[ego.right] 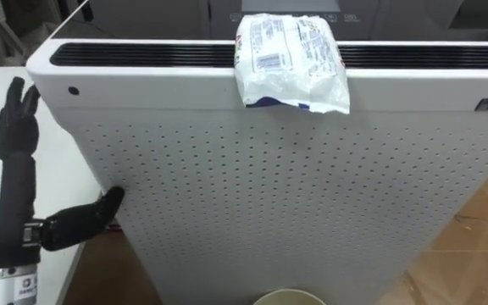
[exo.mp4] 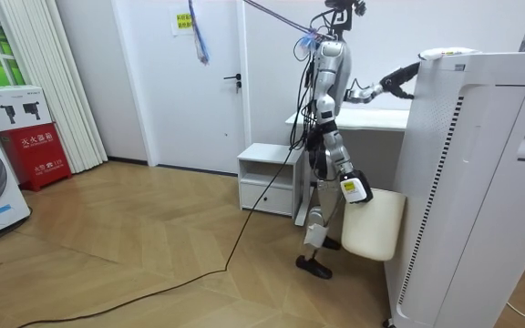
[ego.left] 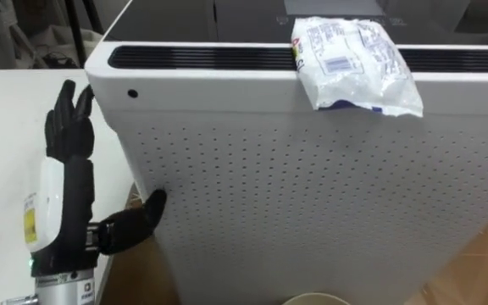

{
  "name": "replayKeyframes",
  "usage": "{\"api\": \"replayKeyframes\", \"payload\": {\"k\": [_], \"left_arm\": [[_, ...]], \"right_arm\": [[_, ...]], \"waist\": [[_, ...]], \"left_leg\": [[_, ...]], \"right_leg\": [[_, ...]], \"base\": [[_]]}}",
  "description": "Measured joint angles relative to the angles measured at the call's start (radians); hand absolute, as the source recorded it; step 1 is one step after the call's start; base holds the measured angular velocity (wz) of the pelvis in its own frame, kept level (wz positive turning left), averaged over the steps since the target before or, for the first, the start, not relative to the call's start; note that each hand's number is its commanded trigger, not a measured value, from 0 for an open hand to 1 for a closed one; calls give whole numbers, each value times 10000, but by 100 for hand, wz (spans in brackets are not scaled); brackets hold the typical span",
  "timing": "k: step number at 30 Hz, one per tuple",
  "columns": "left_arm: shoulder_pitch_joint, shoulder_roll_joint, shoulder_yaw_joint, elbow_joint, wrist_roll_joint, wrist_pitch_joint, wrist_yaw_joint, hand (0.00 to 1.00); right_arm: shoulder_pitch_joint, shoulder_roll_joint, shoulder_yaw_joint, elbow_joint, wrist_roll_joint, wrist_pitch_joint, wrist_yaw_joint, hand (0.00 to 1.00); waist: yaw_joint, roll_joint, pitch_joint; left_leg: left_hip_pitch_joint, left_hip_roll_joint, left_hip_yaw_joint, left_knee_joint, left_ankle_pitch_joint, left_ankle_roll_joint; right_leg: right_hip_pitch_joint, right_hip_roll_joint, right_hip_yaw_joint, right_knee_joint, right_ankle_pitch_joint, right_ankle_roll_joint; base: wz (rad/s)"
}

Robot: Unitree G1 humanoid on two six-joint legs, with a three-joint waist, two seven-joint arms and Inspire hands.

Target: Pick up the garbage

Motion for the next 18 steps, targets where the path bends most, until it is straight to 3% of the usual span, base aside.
{"api": "replayKeyframes", "payload": {"k": [2,4,7,10,15,18], "left_arm": [[-148,-259,227,-1009,-86,-562,640,0],[-1019,-573,529,-2161,-136,-1724,1560,0],[-1570,-911,652,-2474,-176,-2528,1825,0],[-1664,-1282,667,-2473,-176,-2618,1799,0],[-1784,-1345,775,-2492,-186,-2628,1707,0],[-2097,-1376,771,-2501,-42,-2611,1514,0]], "right_arm": [[26,1,-24,0,-16,0,16,100],[123,0,-43,0,-36,4,39,100],[371,-18,-82,1,-31,14,34,100],[466,51,-78,19,-8,15,144,100],[490,251,-79,284,57,15,379,100],[486,329,-79,282,-27,16,477,100]], "waist": [[-22,-11,-30],[-58,-34,-153],[-56,-63,-320],[-57,-97,-306],[6,-335,-243],[-19,-372,-227]], "left_leg": [[122,-19,31,-172,12,-7],[523,-139,83,-612,169,16],[1319,-166,306,-1206,300,43],[1656,-153,328,-1409,322,6],[1729,-96,348,-1494,327,-52],[1723,-90,365,-1527,321,-58]], "right_leg": [[92,1,7,-105,7,54],[266,-103,16,-106,-28,95],[689,-223,112,-100,-122,76],[888,-216,199,-89,-200,50],[939,-145,227,-128,-242,-12],[948,-104,262,-194,-230,-29]], "base": [[-12],[-8],[-17],[-6],[2],[-1]]}}
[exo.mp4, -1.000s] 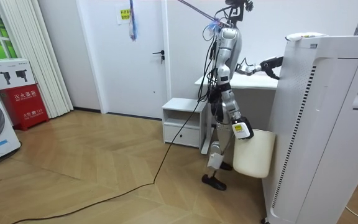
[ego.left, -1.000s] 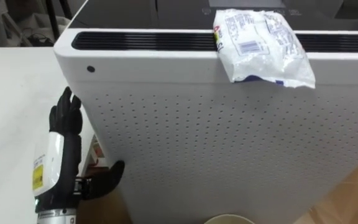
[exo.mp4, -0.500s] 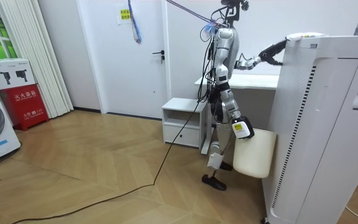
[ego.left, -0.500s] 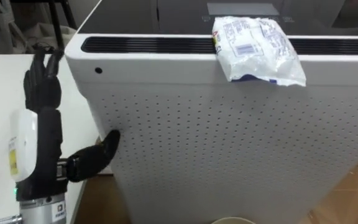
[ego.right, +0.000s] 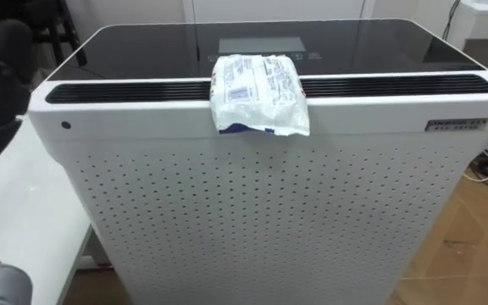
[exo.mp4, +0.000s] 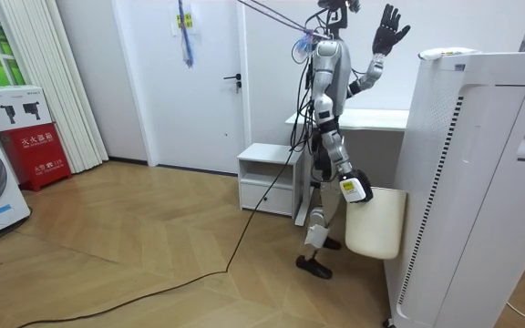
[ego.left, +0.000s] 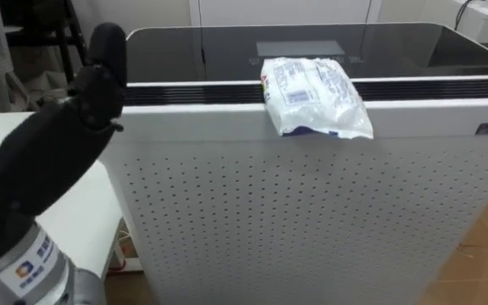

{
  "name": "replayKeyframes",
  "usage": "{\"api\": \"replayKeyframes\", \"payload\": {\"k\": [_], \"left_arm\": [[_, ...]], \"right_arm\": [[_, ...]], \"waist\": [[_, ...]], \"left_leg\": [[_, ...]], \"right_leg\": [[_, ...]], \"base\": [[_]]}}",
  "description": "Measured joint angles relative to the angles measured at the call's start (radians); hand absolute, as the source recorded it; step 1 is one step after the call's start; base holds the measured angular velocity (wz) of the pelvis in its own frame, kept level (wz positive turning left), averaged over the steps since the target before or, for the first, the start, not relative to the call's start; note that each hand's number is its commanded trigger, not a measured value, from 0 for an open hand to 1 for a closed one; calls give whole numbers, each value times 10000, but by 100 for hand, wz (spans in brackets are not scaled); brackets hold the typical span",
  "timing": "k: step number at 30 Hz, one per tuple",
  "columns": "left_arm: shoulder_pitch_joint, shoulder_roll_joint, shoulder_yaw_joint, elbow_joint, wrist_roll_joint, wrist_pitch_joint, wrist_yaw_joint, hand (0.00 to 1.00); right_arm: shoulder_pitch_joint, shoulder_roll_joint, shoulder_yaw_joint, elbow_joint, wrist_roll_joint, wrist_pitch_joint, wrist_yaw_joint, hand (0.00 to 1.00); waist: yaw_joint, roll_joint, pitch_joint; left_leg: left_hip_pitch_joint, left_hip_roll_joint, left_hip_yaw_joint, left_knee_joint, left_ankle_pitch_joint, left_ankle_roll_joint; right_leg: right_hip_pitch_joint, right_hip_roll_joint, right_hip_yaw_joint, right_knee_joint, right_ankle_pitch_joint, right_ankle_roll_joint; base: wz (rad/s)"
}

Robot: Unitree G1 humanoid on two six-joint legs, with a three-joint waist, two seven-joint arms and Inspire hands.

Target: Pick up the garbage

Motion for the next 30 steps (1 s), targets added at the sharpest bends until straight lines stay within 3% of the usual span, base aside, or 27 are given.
{"api": "replayKeyframes", "payload": {"k": [5,10,16,20,25,30], "left_arm": [[-80,56,-455,14,651,377,-375,0],[-423,331,-1023,85,1838,709,-857,0],[-489,383,-1055,116,2142,910,-1344,0],[-488,424,-1054,168,2217,910,-1521,0],[-486,746,-1054,288,2284,900,-1771,0],[-416,793,-1050,287,2289,897,-1886,0]], "right_arm": [[-4,-91,-5,-4,-20,65,252,100],[-35,-185,1,1,-28,222,437,100],[-80,-240,-22,0,-117,315,711,100],[-82,-368,-108,12,-550,403,895,100],[-85,-469,-431,12,-809,409,1082,100],[-84,-482,-698,11,-1160,413,1198,100]], "waist": [[-62,57,14],[-157,295,25],[-389,518,40],[-549,556,57],[-588,604,53],[-576,660,38]], "left_leg": [[-32,-28,2,-14,-67,25],[-39,-50,-5,-32,-96,47],[-2,-26,185,-129,-99,50],[3,-38,199,-128,-99,51],[18,-31,205,-128,-100,52],[17,-30,210,-129,-102,54]], "right_leg": [[-3,-26,-8,-96,18,22],[-2,-49,22,-95,6,41],[-83,-32,202,-99,1,49],[-79,-47,200,-104,-9,64],[-88,-34,224,-100,-12,67],[-98,-35,229,-89,-12,67]], "base": [[-1],[-1],[-9],[0],[0],[0]]}}
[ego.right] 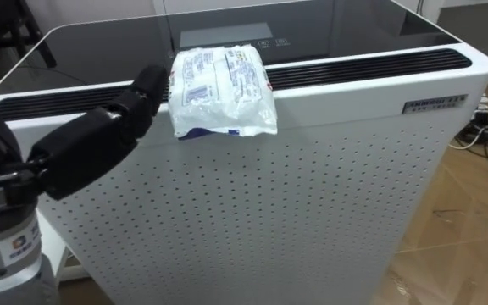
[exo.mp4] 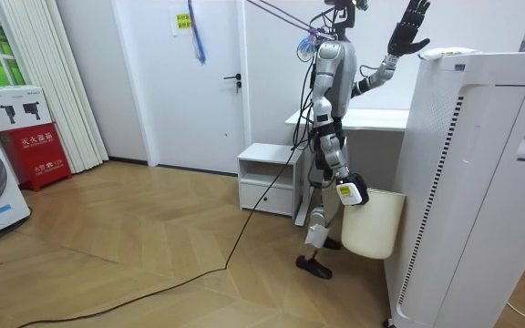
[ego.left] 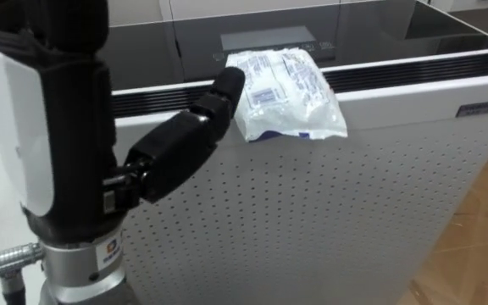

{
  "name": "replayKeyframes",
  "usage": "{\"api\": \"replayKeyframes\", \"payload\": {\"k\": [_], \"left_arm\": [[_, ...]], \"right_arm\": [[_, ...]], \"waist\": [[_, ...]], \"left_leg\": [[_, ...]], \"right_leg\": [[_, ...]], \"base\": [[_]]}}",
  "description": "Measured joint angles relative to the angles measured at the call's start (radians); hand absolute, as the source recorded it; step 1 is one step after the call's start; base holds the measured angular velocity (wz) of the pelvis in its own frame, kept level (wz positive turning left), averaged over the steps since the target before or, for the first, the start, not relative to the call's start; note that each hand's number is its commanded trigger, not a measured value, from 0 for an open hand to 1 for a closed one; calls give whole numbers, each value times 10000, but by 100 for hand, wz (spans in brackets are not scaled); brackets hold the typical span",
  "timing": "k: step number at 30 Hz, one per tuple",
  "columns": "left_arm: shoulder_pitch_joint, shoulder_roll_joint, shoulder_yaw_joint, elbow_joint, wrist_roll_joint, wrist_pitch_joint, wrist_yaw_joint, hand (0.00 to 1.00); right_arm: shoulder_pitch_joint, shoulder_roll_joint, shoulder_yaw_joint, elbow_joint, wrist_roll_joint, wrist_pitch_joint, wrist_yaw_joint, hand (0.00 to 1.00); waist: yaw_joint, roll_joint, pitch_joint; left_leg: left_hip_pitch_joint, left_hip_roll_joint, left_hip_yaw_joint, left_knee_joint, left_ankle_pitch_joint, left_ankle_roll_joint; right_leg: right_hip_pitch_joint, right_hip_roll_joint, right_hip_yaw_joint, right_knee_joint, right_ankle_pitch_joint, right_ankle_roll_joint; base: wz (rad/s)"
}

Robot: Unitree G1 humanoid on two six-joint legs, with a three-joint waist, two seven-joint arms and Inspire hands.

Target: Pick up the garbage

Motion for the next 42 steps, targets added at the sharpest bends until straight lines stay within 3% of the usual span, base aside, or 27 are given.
{"api": "replayKeyframes", "payload": {"k": [9,17,28,42], "left_arm": [[148,66,71,-1,3,-38,-2,0],[149,108,233,-1,28,-37,-13,0],[162,109,237,-2,210,-34,-79,0],[1028,141,238,41,208,17,-329,0]], "right_arm": [[2,-54,-125,0,-59,0,23,100],[3,-56,-125,0,-75,0,29,100],[18,-56,-125,1,-70,0,31,100],[109,-61,-130,38,-65,0,45,100]], "waist": [[50,100,-27],[61,35,12],[288,-41,-20],[276,-60,-48]], "left_leg": [[-2,-2,-8,-40,-4,7],[-10,-6,-15,-41,-4,7],[-20,-13,-17,-32,-3,9],[-16,-11,-15,-41,-2,9]], "right_leg": [[-33,-13,-5,-6,-5,2],[-35,-18,-26,-3,-8,5],[-41,-21,-11,-7,-9,6],[-37,-9,5,-15,-9,6]], "base": [[0],[0],[0],[0]]}}
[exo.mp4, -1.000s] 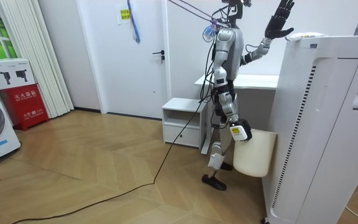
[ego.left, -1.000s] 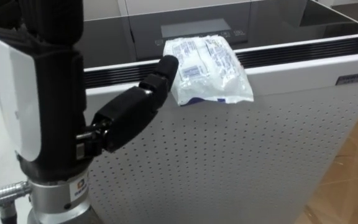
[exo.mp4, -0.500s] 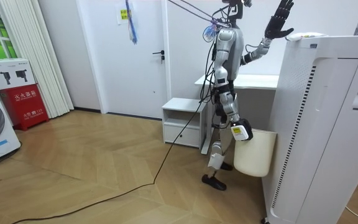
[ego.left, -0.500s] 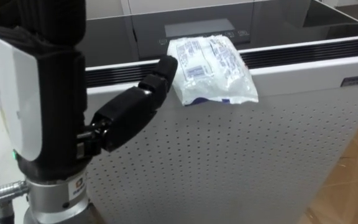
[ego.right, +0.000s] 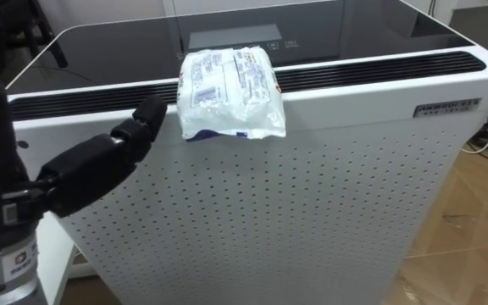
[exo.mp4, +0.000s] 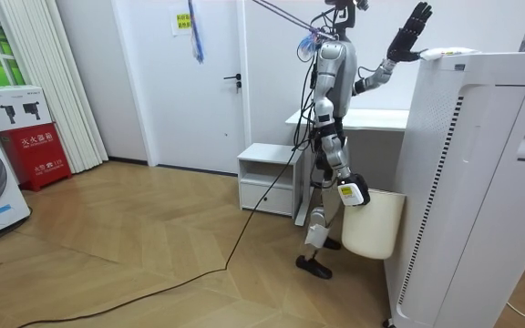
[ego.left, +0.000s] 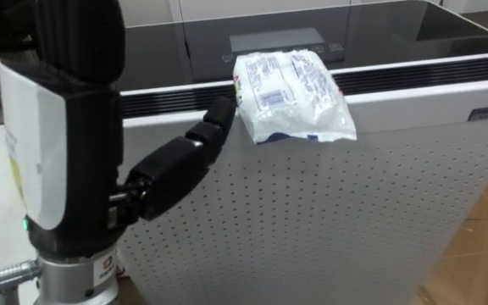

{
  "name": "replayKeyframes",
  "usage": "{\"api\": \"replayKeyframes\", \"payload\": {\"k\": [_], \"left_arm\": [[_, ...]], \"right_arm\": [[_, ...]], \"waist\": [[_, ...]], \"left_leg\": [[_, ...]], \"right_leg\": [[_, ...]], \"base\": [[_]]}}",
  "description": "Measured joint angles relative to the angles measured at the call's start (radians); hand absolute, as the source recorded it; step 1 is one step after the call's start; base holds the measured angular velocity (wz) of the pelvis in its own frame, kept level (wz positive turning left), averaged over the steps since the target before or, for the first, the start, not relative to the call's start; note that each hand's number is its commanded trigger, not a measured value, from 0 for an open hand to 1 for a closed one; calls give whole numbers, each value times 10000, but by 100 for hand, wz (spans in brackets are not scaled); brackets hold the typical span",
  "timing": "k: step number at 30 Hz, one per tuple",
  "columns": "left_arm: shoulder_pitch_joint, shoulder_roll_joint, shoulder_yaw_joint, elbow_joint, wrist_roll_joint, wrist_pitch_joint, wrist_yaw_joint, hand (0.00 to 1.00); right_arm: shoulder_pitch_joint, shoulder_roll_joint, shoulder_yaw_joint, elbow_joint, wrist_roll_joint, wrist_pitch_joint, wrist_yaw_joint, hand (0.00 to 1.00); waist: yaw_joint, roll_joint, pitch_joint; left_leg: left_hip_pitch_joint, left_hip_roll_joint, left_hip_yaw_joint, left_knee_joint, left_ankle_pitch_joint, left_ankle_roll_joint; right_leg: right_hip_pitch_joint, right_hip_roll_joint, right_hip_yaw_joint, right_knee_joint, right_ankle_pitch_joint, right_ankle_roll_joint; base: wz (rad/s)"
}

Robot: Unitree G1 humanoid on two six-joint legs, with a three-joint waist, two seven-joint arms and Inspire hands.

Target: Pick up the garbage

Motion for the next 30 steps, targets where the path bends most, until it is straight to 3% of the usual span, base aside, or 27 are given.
{"api": "replayKeyframes", "payload": {"k": [9,13,18,30], "left_arm": [[100,22,-69,596,225,77,-256,0],[194,414,-221,784,405,137,-505,0],[204,613,-430,817,418,166,-721,0],[246,751,-496,813,427,140,-878,0]], "right_arm": [[-23,3,10,71,-10,0,1,100],[-31,3,9,70,-6,0,1,100],[-28,4,9,64,19,0,1,100],[-107,3,8,63,-10,-1,38,100]], "waist": [[-14,-24,15],[-21,-42,27],[-59,-42,28],[-168,-12,44]], "left_leg": [[-12,1,28,-1,0,0],[-7,1,38,3,0,0],[-12,4,36,-2,-1,-1],[-9,4,45,-17,-1,0]], "right_leg": [[-12,1,0,14,0,0],[-9,-3,1,30,0,0],[-11,3,-4,27,1,0],[-13,-5,-15,20,0,0]], "base": [[0],[0],[0],[0]]}}
